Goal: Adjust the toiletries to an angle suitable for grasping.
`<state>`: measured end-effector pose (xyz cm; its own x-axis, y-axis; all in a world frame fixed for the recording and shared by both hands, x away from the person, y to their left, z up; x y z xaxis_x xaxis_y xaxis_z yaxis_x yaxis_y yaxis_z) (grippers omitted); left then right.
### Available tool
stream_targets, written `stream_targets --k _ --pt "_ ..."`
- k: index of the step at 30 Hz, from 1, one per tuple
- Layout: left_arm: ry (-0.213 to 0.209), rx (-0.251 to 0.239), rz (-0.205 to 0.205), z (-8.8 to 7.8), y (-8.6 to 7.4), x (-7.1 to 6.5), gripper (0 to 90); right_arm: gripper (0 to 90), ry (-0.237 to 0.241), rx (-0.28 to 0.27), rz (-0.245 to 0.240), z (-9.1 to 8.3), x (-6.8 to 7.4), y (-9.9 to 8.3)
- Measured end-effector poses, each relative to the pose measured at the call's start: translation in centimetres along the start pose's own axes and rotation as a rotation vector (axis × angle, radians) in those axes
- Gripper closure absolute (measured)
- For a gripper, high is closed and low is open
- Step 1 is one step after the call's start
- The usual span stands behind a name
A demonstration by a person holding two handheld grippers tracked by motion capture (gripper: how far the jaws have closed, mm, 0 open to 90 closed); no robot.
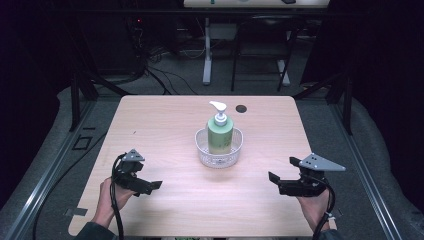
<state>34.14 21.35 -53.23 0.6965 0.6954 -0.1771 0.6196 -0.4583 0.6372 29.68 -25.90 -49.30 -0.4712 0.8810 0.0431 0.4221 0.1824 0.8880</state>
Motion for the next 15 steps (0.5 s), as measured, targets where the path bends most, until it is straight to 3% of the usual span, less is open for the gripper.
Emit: stream_targets --k 6,9,13,15 --pt "0.002 0.002 -0.008 0.0 -0.1 0.2 0.0 4.4 -0.017 0.079 0.015 0.7 -1.2 -1.0" --pt "0.01 0.009 -0.017 0.0 -0.3 0.5 0.0 4.1 -0.03 0.145 0.028 1.1 -1.7 -1.6" --pt "0.007 0.009 -0.025 0.0 -0.4 0.6 0.0 0.3 -0.051 0.255 0.007 2.3 -2.3 -2.5" --pt "0.008 0.008 -0.023 0.0 -0.3 0.5 0.0 0.1 -0.05 0.272 0.004 2.5 -2.3 -2.7"
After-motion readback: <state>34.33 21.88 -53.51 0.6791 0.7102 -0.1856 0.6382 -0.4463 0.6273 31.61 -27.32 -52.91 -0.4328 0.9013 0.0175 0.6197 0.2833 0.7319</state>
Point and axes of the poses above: each handheld gripper's, and its own axes: z roughly forward along the jaws, y roughly out of its top, x roughly to its left, the point moved 3 cm from there along z, roughly forward along the jaws, and after that the axes turned 5 degrees about -y, right-handed, at the moved point
